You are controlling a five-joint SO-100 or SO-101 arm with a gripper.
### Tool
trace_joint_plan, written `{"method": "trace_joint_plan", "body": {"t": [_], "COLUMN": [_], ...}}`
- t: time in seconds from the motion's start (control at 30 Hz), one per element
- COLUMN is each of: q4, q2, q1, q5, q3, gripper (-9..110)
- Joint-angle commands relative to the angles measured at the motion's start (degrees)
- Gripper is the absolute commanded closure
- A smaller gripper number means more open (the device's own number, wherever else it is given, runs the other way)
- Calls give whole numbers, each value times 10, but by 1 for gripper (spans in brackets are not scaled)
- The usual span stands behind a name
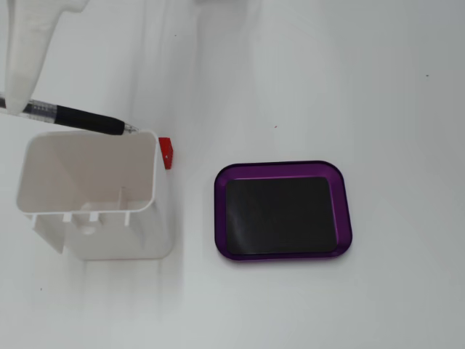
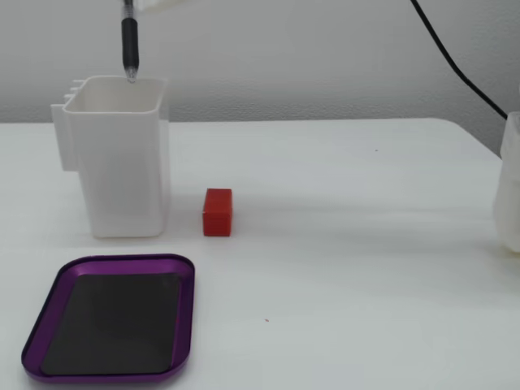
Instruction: Pick up the pen and put it in the pen holder.
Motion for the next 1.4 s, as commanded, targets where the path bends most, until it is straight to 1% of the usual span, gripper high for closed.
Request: {"method": "trace_joint_plan", "body": {"t": [0.0,0.07,0.17,0.33,0.5,0.83,0.93,1.07,1.17,1.3,1.37], "q4": [-11,-11,-11,-38,-46,-36,7,132,239,355,410], "q2": [8,8,8,10,11,22,85,183,248,324,362], "q1": [-4,-4,-4,-4,-4,-16,-46,-97,-122,-122,-121], "q5": [-34,-62,-78,-73,-72,-61,-4,90,212,410,492], "q3": [-23,-22,-22,-22,-22,-30,-73,-124,-130,-118,-88], "gripper": [102,102,102,101,95,95,95,93,90,90,90]}}
